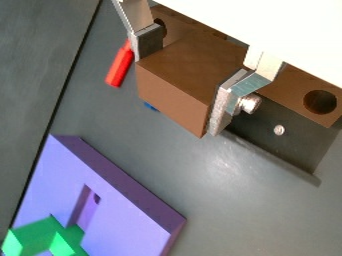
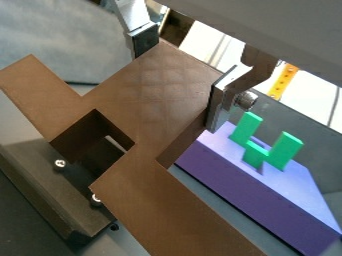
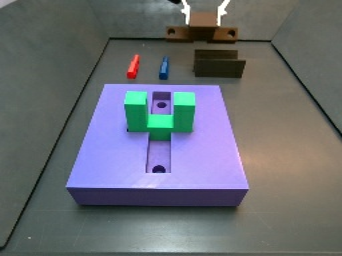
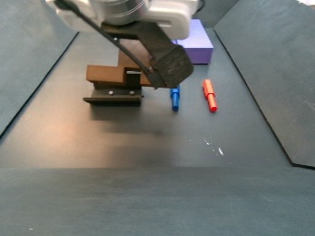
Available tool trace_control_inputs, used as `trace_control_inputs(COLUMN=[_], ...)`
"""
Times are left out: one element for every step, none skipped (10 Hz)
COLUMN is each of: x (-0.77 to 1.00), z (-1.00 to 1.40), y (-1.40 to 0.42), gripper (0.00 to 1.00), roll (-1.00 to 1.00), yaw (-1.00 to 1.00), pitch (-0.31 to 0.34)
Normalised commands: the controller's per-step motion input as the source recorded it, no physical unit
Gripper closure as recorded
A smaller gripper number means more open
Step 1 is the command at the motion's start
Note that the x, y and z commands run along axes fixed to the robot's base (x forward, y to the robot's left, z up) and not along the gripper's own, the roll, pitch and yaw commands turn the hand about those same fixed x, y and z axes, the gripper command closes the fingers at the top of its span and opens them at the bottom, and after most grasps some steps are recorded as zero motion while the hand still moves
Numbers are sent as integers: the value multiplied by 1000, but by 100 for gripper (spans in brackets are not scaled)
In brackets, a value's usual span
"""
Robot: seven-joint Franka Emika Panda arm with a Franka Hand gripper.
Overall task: Pick up the brown object. Move up. Place the brown object on the fixture. Regrasp the brown object. Move to above the board. Insert the brown object.
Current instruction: Place the brown object on the fixture.
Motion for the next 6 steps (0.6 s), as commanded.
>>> trace_control_inputs(x=[903, 803, 557, 286, 374, 123], z=[-226, -160, 0, 234, 43, -91], y=[-277, -251, 0, 91, 0, 0], gripper=[100, 100, 100, 100, 100, 100], roll=[0, -80, -637, -894, -597, 34], yaw=[120, 80, 9, 0, 23, 14], pitch=[274, 180, -20, -377, -460, -220])
